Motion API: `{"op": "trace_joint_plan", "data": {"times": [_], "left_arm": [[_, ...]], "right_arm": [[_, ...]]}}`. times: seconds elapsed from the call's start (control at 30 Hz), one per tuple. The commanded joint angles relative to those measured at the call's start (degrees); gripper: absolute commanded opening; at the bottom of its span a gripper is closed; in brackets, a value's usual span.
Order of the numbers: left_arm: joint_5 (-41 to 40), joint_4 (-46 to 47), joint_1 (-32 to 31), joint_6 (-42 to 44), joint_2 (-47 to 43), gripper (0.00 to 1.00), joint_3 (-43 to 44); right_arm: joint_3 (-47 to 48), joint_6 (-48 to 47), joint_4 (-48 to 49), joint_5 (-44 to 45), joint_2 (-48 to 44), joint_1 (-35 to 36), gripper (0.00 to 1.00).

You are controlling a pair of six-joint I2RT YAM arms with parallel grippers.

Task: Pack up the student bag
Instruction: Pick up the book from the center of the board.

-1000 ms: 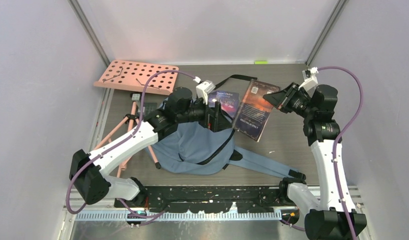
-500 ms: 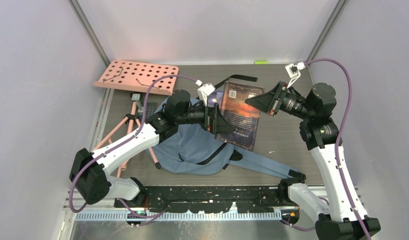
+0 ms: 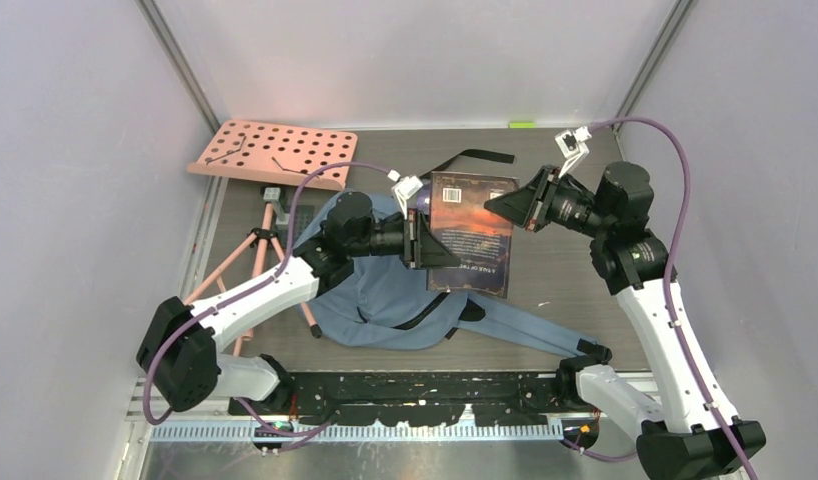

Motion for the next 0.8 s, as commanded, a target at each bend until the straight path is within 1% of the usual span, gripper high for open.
{"op": "trace_joint_plan", "data": {"times": [0.0,0.03,0.07,0.1,0.13,0.17,0.2,0.3,0.33,0.43,0.5,0.6,0.67,0.77], "left_arm": [[-1.58,2.42,0.82,2.20,-6.07,0.00,-1.94],[-2.26,1.55,1.01,3.11,-7.30,0.00,-2.35],[-2.73,1.23,1.15,3.96,-8.43,0.00,-2.73],[-3.13,0.99,1.24,4.65,-9.68,0.00,-3.10],[-3.68,0.64,1.25,5.35,-10.84,0.00,-3.32],[-4.21,0.13,1.30,5.99,-12.06,0.00,-3.38],[-4.78,-0.57,1.34,6.67,-13.32,0.00,-3.31],[-6.26,-2.53,1.34,8.76,-17.12,0.00,-2.51],[-6.98,-3.51,1.34,9.23,-17.99,0.00,-1.98],[-8.81,-6.98,1.42,10.79,-20.20,0.00,0.12],[-8.60,-8.47,1.41,11.47,-20.91,0.00,1.49],[-7.22,-8.02,1.39,11.55,-21.66,0.00,2.72],[-6.03,-7.15,1.42,11.45,-22.24,0.00,3.36],[-3.86,-5.93,1.40,11.37,-22.73,0.00,4.50]], "right_arm": [[0.76,-1.77,-2.52,15.30,-0.14,0.26,0.32],[-0.43,-1.56,-2.67,16.04,0.05,0.26,0.40],[-1.02,-0.77,-2.38,16.48,0.49,0.26,0.54],[-2.37,-0.23,-2.03,16.32,0.81,0.26,0.61],[-3.00,0.99,-1.04,15.56,0.97,0.28,0.71],[-4.25,1.62,-0.48,14.98,1.18,0.27,0.74],[-4.86,3.10,1.08,13.16,1.28,0.26,0.80],[-7.68,6.99,4.80,7.95,2.00,0.22,0.87],[-8.16,7.78,6.69,4.72,2.22,0.25,0.91],[-10.04,11.60,11.33,-1.44,2.73,1.33,0.94],[-10.61,12.92,14.10,-2.44,2.46,2.55,0.94],[-10.99,14.54,19.27,-3.15,2.62,4.26,0.97],[-10.78,16.42,22.67,-4.78,4.06,5.34,0.98],[-9.52,17.46,24.49,-6.41,7.14,8.08,0.98]]}}
